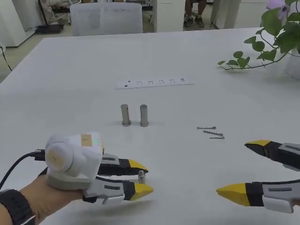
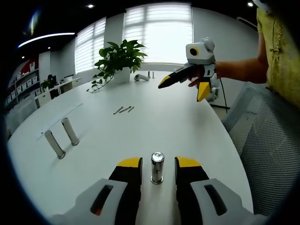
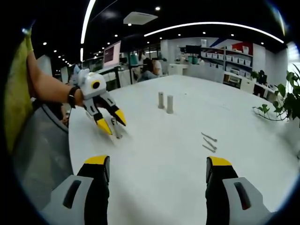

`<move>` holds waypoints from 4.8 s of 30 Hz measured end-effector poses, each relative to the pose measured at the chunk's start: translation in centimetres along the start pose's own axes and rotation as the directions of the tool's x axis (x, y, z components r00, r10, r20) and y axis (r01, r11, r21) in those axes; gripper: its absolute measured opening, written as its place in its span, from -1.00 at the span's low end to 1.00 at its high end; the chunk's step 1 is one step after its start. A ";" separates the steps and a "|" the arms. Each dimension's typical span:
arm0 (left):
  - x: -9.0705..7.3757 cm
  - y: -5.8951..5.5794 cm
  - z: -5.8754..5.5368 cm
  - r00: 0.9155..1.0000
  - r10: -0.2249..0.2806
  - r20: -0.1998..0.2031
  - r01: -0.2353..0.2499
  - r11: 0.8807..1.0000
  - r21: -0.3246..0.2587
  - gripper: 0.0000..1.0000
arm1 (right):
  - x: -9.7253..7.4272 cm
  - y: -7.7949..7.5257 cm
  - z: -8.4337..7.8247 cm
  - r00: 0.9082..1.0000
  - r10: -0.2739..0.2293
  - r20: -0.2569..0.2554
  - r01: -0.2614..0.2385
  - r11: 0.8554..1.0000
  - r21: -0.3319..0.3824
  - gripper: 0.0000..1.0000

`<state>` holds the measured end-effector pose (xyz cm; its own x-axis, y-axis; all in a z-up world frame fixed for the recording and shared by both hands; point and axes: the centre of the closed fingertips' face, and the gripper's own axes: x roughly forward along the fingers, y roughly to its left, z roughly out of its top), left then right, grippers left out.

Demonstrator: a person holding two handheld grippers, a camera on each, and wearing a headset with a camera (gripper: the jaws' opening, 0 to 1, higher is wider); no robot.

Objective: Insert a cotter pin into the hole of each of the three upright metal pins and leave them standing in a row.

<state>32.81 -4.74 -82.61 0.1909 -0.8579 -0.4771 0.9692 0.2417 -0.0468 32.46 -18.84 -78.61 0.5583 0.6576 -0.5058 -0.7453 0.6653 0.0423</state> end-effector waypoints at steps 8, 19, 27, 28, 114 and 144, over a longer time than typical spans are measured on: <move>-1.7 0.1 1.3 0.997 0.062 0.042 -0.057 0.992 -0.112 0.11 | -0.1 -0.4 0.3 1.000 -0.003 0.000 0.003 1.000 -0.008 0.71; -5.5 0.0 4.8 0.967 0.197 0.164 -0.163 0.966 -0.200 0.36 | -0.1 -2.2 0.7 0.999 -0.015 -0.035 0.013 0.999 -0.052 0.52; -6.9 -1.4 5.5 0.952 0.239 0.193 -0.199 0.959 -0.203 0.25 | 0.4 -4.7 0.8 0.996 -0.029 -0.088 0.019 0.993 -0.119 0.10; -7.0 -1.4 5.5 0.952 0.239 0.189 -0.201 0.959 -0.202 0.26 | 0.5 -5.0 0.9 0.995 -0.033 -0.093 0.021 0.992 -0.128 0.06; -7.3 -0.5 4.1 0.952 0.259 0.164 -0.221 0.950 -0.222 0.06 | 8.1 -13.0 -3.9 0.666 0.024 -0.746 -0.424 0.835 -0.351 -0.87; -7.3 -0.7 5.1 0.951 0.252 0.178 -0.215 0.956 -0.200 0.00 | 7.0 -10.4 -2.2 0.668 0.002 -0.744 -0.444 0.804 -0.396 -0.97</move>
<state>31.57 -0.94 -74.58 0.4531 -0.8360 -0.3094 0.8543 0.5064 -0.1174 43.34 -21.94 -84.52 0.1004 0.1783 -0.9788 -0.9912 0.1027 -0.0830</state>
